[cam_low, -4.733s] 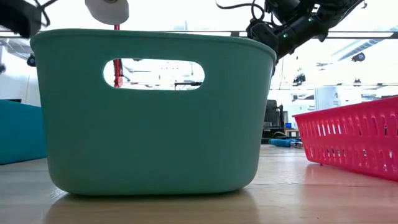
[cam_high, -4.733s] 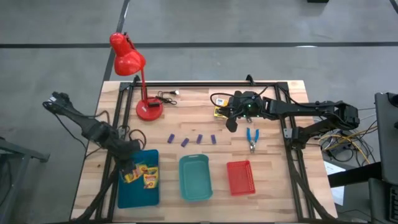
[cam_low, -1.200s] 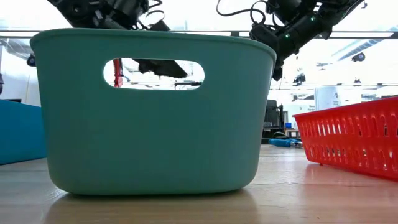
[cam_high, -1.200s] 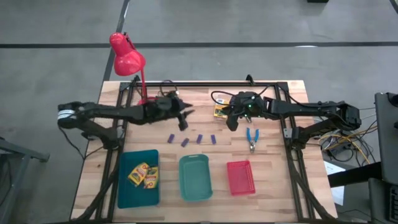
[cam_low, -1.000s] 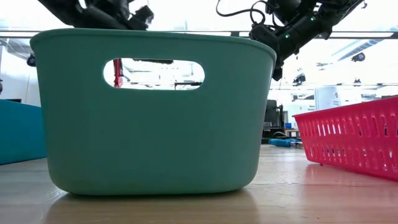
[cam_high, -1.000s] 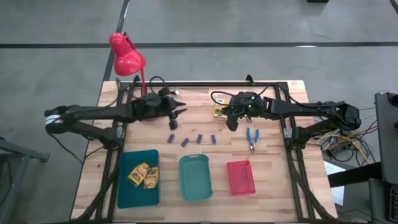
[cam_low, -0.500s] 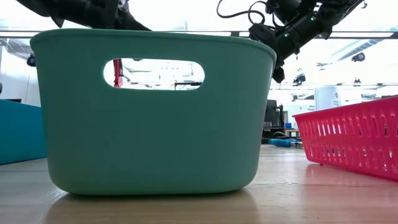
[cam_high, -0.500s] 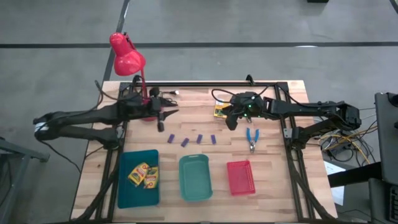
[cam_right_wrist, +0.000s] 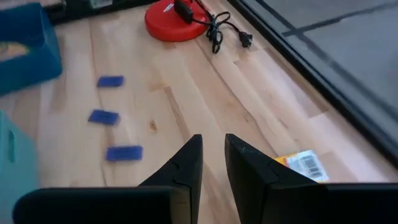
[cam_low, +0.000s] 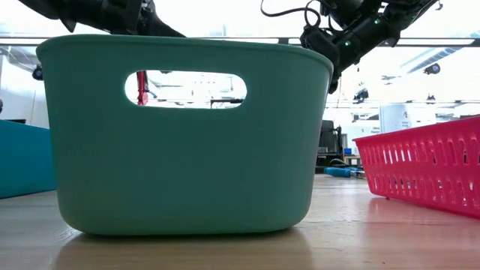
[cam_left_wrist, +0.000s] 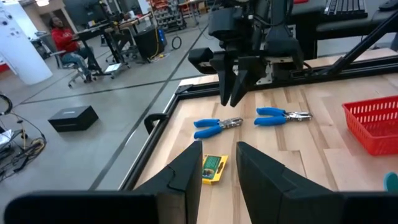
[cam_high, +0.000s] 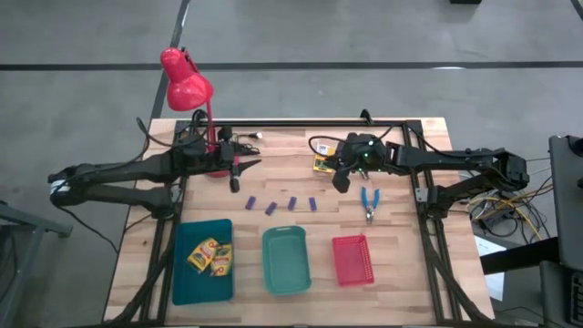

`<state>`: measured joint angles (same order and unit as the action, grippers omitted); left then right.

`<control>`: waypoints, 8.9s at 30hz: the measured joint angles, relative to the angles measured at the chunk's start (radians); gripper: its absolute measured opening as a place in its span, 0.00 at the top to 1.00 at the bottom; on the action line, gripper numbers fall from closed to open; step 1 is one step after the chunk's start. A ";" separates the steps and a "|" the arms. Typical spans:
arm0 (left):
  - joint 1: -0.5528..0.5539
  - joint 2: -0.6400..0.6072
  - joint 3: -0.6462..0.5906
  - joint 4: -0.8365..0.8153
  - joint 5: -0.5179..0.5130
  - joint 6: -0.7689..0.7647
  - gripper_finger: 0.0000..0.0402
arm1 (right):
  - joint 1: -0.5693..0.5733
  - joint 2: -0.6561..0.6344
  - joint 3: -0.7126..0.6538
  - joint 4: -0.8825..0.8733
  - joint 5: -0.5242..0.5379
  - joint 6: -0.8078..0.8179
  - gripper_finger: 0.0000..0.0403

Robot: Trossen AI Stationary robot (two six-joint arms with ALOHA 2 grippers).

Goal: Pick & Place School Supplies
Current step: Put the crayon box into the blue bin

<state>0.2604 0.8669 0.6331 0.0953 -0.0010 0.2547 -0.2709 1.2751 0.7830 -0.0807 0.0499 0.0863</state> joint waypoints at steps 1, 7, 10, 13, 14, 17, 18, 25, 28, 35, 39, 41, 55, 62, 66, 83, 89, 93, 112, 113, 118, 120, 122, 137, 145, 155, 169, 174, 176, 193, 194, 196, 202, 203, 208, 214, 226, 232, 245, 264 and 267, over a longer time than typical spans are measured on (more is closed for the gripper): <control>0.000 0.000 0.000 0.000 0.000 0.000 0.74 | -0.001 0.000 0.000 -0.012 0.011 -0.040 0.83; 0.000 0.001 0.000 0.000 0.000 0.000 0.74 | -0.002 0.002 0.000 -0.014 0.029 -0.082 0.83; 0.000 0.001 0.000 0.000 0.000 0.000 0.74 | -0.002 0.003 0.000 -0.017 0.029 -0.086 0.83; 0.000 0.001 0.000 0.000 0.000 0.000 0.74 | -0.002 0.011 0.000 -0.012 0.028 -0.057 0.81; 0.000 0.001 0.000 0.000 0.000 0.000 0.74 | -0.003 0.015 0.000 -0.011 0.030 -0.037 0.80; 0.000 0.001 0.000 0.000 0.000 0.000 0.74 | -0.007 0.035 0.000 -0.009 0.030 -0.025 0.75; 0.000 0.001 0.000 0.000 0.000 0.000 0.74 | -0.007 0.043 0.000 -0.010 0.029 -0.033 0.74; 0.000 0.001 0.000 0.000 0.000 0.000 0.74 | -0.007 0.125 0.004 -0.019 0.040 -0.139 0.67; 0.000 0.001 0.000 0.000 0.000 0.000 0.74 | 0.003 0.182 0.005 -0.021 0.057 -0.158 0.68; 0.000 0.001 0.000 0.000 0.000 0.000 0.74 | 0.018 0.299 0.033 -0.021 0.150 -0.157 0.72; 0.000 0.001 0.000 -0.001 0.000 0.000 0.74 | 0.015 0.314 0.045 -0.020 0.180 -0.154 0.71; 0.000 0.001 0.000 -0.001 0.000 0.000 0.74 | 0.016 0.318 0.045 -0.018 0.184 -0.141 0.69; 0.000 0.001 0.000 -0.002 0.000 0.000 0.74 | 0.015 0.410 0.048 -0.051 0.241 -0.183 0.56; 0.000 0.001 0.000 -0.002 0.001 0.000 0.74 | 0.015 0.416 0.048 -0.051 0.290 -0.218 0.54; 0.000 0.001 0.000 -0.002 0.000 0.000 0.74 | 0.015 0.443 0.047 -0.053 0.290 -0.219 0.54; 0.000 0.002 0.000 -0.002 0.000 0.000 0.74 | -0.002 0.463 0.046 -0.042 0.312 -0.248 0.58; 0.000 0.002 0.000 -0.002 0.000 0.000 0.74 | -0.002 0.494 0.047 -0.029 0.313 -0.273 0.63; 0.000 0.002 0.000 -0.003 0.000 0.000 0.74 | -0.002 0.524 0.050 -0.016 0.321 -0.251 0.68; 0.000 0.002 0.000 -0.003 0.000 0.000 0.74 | -0.002 0.529 0.048 0.017 0.358 -0.168 0.97; 0.000 0.002 0.000 -0.003 0.000 0.000 0.74 | -0.002 0.529 0.048 0.017 0.357 -0.168 0.98; 0.000 0.002 0.000 -0.003 0.000 0.000 0.74 | -0.002 0.525 0.053 0.009 0.356 -0.166 0.98; 0.000 0.002 0.000 -0.002 0.000 0.000 0.74 | -0.002 0.515 0.060 0.000 0.349 -0.169 0.98; 0.000 0.002 0.000 -0.002 0.000 0.000 0.74 | -0.004 0.498 0.069 -0.014 0.335 -0.171 0.98; 0.000 0.002 0.001 -0.003 0.001 0.000 0.74 | -0.007 0.181 0.127 -0.167 -0.014 -0.105 0.98; 0.000 0.002 0.001 -0.009 0.001 0.000 0.74 | -0.018 -0.002 0.127 -0.187 -0.190 -0.059 0.98; 0.000 0.002 0.001 -0.008 0.000 0.000 0.74 | -0.025 -0.087 0.127 -0.193 -0.612 -0.062 0.98; 0.000 0.002 0.001 -0.008 0.001 0.000 0.74 | -0.014 -0.086 0.127 -0.155 -0.713 -0.033 0.98; 0.000 0.002 0.001 -0.007 0.000 0.000 0.74 | -0.002 -0.086 0.127 -0.097 -0.687 -0.005 0.98; 0.000 0.002 0.001 -0.007 0.001 0.000 0.74 | 0.000 -0.085 0.127 -0.074 -0.648 0.042 0.98; 0.000 0.024 0.002 0.006 0.011 -0.269 0.74 | 0.000 -0.081 0.128 -0.037 -0.538 0.112 0.98; -0.001 0.032 0.002 0.008 0.019 -0.226 0.74 | 0.000 -0.081 0.128 -0.036 -0.537 0.106 0.98; -0.006 0.051 0.002 0.009 0.034 -0.114 0.74 | 0.000 -0.081 0.128 -0.035 -0.536 0.084 0.98; -0.027 0.131 0.002 0.027 0.076 0.054 0.74 | 0.000 -0.081 0.128 -0.035 -0.537 0.071 0.98; -0.030 0.142 0.002 0.038 0.099 0.057 0.74 | 0.000 -0.081 0.128 -0.036 -0.537 0.071 0.98; -0.047 0.209 0.002 0.167 0.259 0.083 0.74 | 0.000 -0.081 0.128 -0.036 -0.538 0.055 0.98; -0.048 0.286 0.002 0.304 0.265 -0.020 0.74 | 0.000 -0.081 0.128 -0.036 -0.545 0.045 0.98; -0.048 0.448 0.052 0.413 0.264 -0.140 0.74 | 0.012 -0.081 0.128 0.000 -0.551 0.015 0.98; -0.048 0.488 0.096 0.412 0.266 -0.132 0.74 | 0.012 -0.080 0.128 0.009 -0.551 0.012 0.98; -0.048 0.501 0.119 0.410 0.310 -0.150 0.74 | 0.011 -0.080 0.128 0.010 -0.547 0.007 0.98; -0.062 0.502 0.118 0.409 0.346 -0.170 0.74 | 0.011 -0.080 0.128 0.028 -0.546 0.007 0.98; -0.062 0.502 0.117 0.409 0.341 -0.170 0.74 | 0.011 -0.080 0.128 0.078 -0.546 0.007 0.98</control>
<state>0.1982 1.3685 0.7506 0.5044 0.3405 0.0848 -0.2596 1.1946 0.9112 -0.0028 -0.4961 0.0929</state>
